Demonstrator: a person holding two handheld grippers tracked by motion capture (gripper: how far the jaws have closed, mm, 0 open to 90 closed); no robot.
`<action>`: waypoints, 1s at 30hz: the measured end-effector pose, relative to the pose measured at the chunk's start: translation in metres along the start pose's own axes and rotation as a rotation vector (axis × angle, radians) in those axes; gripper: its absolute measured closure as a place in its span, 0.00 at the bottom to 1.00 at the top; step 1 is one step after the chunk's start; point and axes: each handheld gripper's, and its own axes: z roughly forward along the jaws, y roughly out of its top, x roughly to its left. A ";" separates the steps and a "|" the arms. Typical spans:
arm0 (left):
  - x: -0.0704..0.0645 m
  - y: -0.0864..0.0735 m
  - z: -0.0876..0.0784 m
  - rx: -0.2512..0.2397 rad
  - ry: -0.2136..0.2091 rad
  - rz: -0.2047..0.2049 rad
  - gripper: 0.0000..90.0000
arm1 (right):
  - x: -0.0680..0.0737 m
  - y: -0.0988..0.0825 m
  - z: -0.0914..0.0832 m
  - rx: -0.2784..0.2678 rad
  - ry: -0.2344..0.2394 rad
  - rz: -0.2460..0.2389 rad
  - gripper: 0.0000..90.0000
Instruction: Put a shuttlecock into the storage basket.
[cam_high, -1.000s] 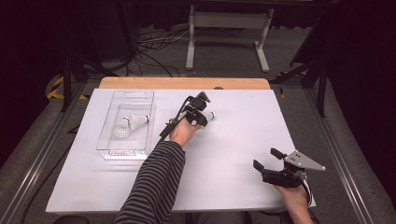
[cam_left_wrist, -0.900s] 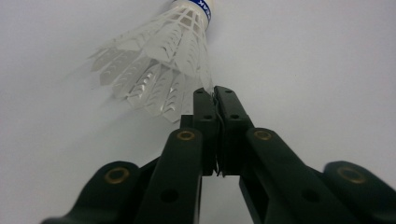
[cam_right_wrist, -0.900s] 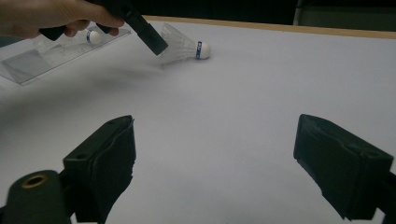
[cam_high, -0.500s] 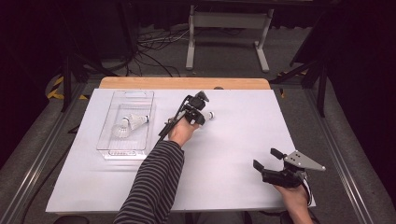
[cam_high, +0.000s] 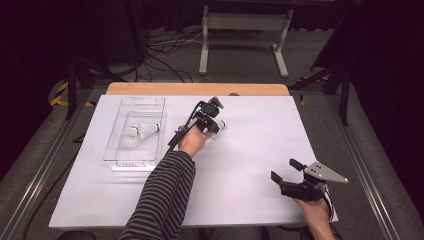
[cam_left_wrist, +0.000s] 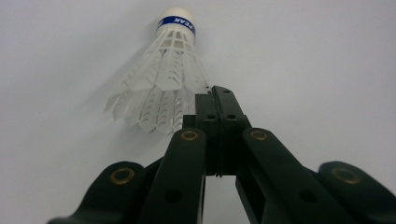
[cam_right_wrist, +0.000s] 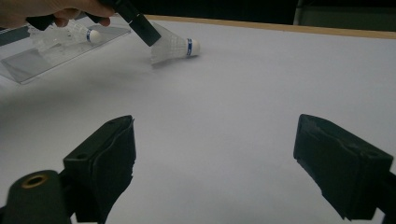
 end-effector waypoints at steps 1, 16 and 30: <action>0.000 0.000 -0.001 -0.003 -0.001 0.004 1.00 | 0.000 0.000 0.000 0.001 0.000 0.000 0.15; -0.002 -0.007 -0.023 -0.022 -0.002 0.041 1.00 | 0.000 0.000 0.000 0.002 -0.003 -0.005 0.15; -0.003 -0.014 -0.036 -0.035 -0.019 0.065 1.00 | 0.000 0.000 0.000 -0.003 -0.004 -0.006 0.15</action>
